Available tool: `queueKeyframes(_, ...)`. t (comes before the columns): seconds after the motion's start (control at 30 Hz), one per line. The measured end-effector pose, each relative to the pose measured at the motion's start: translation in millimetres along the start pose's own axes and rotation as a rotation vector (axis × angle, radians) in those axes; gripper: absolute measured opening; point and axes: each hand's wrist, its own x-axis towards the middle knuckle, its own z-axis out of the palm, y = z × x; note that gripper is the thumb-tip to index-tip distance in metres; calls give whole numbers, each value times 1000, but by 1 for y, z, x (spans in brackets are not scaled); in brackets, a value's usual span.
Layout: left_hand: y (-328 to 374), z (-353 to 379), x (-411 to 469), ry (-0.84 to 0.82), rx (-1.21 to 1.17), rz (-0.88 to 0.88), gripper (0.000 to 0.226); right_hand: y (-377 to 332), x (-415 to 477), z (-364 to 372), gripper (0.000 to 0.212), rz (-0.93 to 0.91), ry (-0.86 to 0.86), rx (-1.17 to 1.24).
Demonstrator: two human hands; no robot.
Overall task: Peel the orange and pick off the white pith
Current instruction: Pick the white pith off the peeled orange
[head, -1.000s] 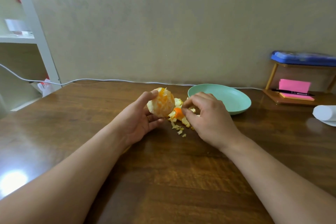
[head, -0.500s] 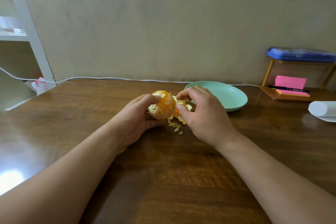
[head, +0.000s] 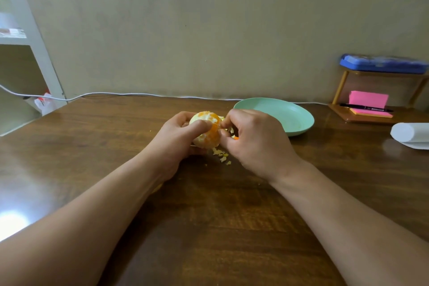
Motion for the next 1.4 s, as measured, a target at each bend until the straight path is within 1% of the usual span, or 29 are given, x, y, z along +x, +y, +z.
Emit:
queueKeyframes(0.17,-1,0,-1,19,41,43,54,0,0,1,15,3,8,-9)
queueKeyframes(0.23,0,2,-4,4,57,58,46,1,0,0,15,19,16,5)
queueKeyframes(0.3,1,3,-5,-10,44,51,45,3,-1,-2,12,41,29,52)
queueKeyframes(0.37,2,4,-6,-26,-12,24,46,4,-4,-4,5,70,42,132)
queueKeyframes(0.4,3,4,-6,-35,-42,16,40,5,-5,-4,2,83,41,165)
queueKeyframes(0.47,4,4,-7,-45,-75,5,31,6,-7,-6,8,99,20,198)
queueKeyframes(0.5,4,4,-7,-44,-78,7,31,6,-8,-6,10,96,5,200)
queueKeyframes(0.53,4,3,-6,-44,-75,13,34,6,-8,-7,12,90,-6,196)
queueKeyframes(0.63,4,3,-7,-41,-66,27,56,5,-7,-8,16,80,-13,176)
queueKeyframes(0.67,4,3,-8,-38,-56,33,58,5,-7,-8,16,75,-11,167)
queueKeyframes(0.8,5,4,-10,-29,61,96,40,6,-5,-9,10,56,-23,120)
queueKeyframes(0.93,3,5,-11,17,158,185,38,4,-4,-9,9,35,-17,65)
queueKeyframes(1.07,4,6,-13,24,234,248,42,1,-4,-9,11,28,-8,51)
queueKeyframes(1.23,5,8,-16,21,221,255,43,-2,-5,-7,16,54,14,93)
queueKeyframes(1.4,5,10,-16,9,146,256,33,-4,-5,-5,18,128,42,182)
